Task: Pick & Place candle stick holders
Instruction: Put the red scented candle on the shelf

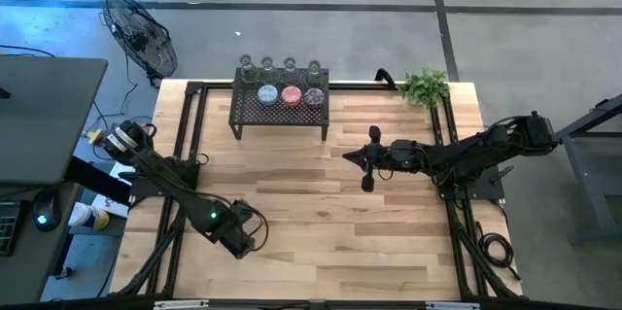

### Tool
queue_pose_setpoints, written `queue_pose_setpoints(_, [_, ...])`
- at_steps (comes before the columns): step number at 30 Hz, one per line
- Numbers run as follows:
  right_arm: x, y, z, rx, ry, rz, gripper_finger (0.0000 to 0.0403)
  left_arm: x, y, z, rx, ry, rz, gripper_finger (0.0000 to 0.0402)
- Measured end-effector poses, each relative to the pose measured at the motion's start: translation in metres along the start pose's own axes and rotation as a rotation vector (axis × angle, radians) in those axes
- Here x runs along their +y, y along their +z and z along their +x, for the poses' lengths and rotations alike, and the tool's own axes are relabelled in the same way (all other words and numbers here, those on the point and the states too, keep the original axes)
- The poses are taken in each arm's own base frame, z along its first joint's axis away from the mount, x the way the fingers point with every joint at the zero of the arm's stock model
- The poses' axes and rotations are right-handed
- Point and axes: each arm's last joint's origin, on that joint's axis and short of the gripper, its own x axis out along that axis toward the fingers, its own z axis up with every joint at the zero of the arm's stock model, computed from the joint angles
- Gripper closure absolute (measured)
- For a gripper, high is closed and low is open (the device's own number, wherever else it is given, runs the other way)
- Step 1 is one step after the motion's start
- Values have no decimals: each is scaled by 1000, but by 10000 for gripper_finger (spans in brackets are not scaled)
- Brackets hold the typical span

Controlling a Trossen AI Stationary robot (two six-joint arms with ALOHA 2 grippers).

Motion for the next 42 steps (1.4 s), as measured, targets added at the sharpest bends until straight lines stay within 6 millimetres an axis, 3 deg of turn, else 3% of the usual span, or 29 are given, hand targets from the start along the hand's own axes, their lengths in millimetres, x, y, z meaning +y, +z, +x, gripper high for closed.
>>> queue_pose_setpoints(16, [0,0,0,-2,0,0,401,-10,-1,33,63,66,1,21])
queue_pose_setpoints(19, [0,0,0,-2,0,0,401,-11,-2,36,69,69,2,40])
queue_pose_setpoints(24, [0,0,0,-2,0,0,401,-14,-1,35,55,45,56,109])
queue_pose_setpoints(28, [0,0,0,-2,0,0,402,-15,4,32,60,52,100,115])
queue_pose_setpoints(34, [0,0,0,-2,0,0,401,-11,24,3,22,58,172,115])
queue_pose_setpoints(38, [0,0,0,-1,1,0,402,4,47,-30,-29,65,219,115])
queue_pose_setpoints(42, [0,0,0,3,1,-1,401,32,73,-70,-73,52,201,115])
